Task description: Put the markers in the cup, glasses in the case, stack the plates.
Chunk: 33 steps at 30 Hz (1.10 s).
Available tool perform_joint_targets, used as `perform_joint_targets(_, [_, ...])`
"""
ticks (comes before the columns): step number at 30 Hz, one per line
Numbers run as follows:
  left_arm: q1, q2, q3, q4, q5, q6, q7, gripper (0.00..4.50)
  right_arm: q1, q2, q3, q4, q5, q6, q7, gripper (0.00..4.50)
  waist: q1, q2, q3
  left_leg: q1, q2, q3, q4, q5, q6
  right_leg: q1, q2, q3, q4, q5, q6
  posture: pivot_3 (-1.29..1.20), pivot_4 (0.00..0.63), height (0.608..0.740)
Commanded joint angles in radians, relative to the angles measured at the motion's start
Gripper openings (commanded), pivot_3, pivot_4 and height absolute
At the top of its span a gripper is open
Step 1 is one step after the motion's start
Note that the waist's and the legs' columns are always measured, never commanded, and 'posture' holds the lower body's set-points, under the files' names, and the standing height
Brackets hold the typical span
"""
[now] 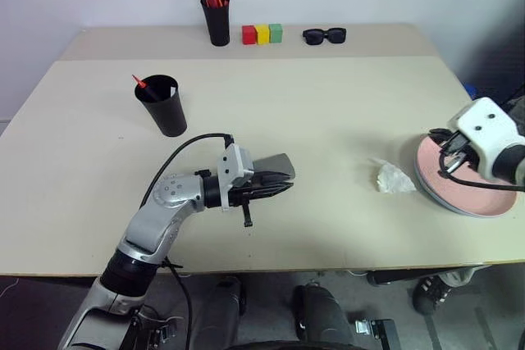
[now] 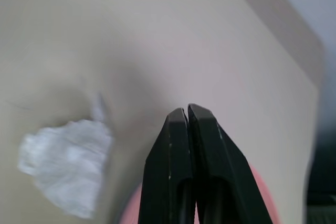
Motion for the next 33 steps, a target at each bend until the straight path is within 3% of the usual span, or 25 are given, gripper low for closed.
perform_joint_targets(1, [-0.017,-0.003,0.03,0.02,-0.004,-0.037,-0.013,0.5,0.056,-0.029,-0.039,0.069,-0.061,-0.03,-0.039,0.03,0.001,0.0,0.0,0.0,0.0,0.001,0.0,0.0,0.0,0.0,0.0,0.0,0.0,0.0,0.0,0.0,0.15,0.74])
perform_joint_targets(2, [-0.017,-0.002,0.031,0.029,-0.003,-0.045,-0.016,0.5,0.059,-0.018,-0.035,0.092,-0.064,-0.034,-0.054,0.03,0.0,0.0,0.0,-0.001,0.0,0.001,0.0,0.0,0.0,0.0,0.0,0.0,0.0,0.0,0.0,0.0,0.15,0.74])
perform_joint_targets(5, [-0.021,-0.008,0.031,0.046,0.007,-0.062,-0.015,0.5,0.096,-0.029,-0.005,0.144,-0.092,-0.101,-0.055,0.91,-0.003,0.001,0.0,-0.001,0.0,0.002,0.001,0.0,0.0,-0.002,0.0,0.0,0.0,0.0,0.0,0.0,0.15,0.74])
perform_joint_targets(11, [-0.004,-0.006,0.049,0.051,0.015,-0.085,0.0,0.5,0.06,-0.015,0.011,0.2,-0.094,-0.188,-0.071,3.96,-0.002,0.001,0.0,-0.002,0.0,0.003,0.001,0.0,0.0,-0.002,0.0,0.001,0.001,0.0,0.0,0.0,0.15,0.74])
perform_joint_targets(20, [0.019,-0.003,0.037,0.028,0.014,-0.085,0.006,0.5,0.041,0.083,0.065,0.133,0.074,-0.174,0.042,3.96,0.0,0.001,0.0,-0.002,0.0,0.002,0.001,0.0,0.0,-0.002,0.0,0.0,0.001,0.0,0.0,0.0,0.15,0.74])
perform_joint_targets(27, [0.029,-0.012,0.021,0.012,0.022,-0.087,0.009,0.5,0.012,0.128,0.2,0.27,-0.002,-0.255,0.001,3.96,0.0,0.001,0.0,-0.003,0.0,0.002,0.001,0.0,0.0,-0.002,0.0,0.0,0.001,0.0,0.0,0.0,0.15,0.74])
perform_joint_targets(30, [0.042,-0.012,0.02,-0.005,0.023,-0.082,0.012,0.5,0.01,0.128,0.216,0.3,-0.007,-0.278,0.004,3.14,-0.001,0.001,0.0,-0.003,0.0,0.002,0.002,0.0,0.0,-0.003,0.0,0.0,0.001,0.0,0.0,0.0,0.15,0.74])
perform_joint_targets(33, [0.049,-0.016,0.015,-0.016,0.027,-0.076,0.017,0.5,0.017,0.123,0.212,0.296,0.001,-0.293,0.012,1.64,-0.001,0.001,0.0,-0.003,0.0,0.001,0.002,0.0,0.0,-0.002,0.0,0.0,0.001,0.0,0.0,0.0,0.15,0.74])
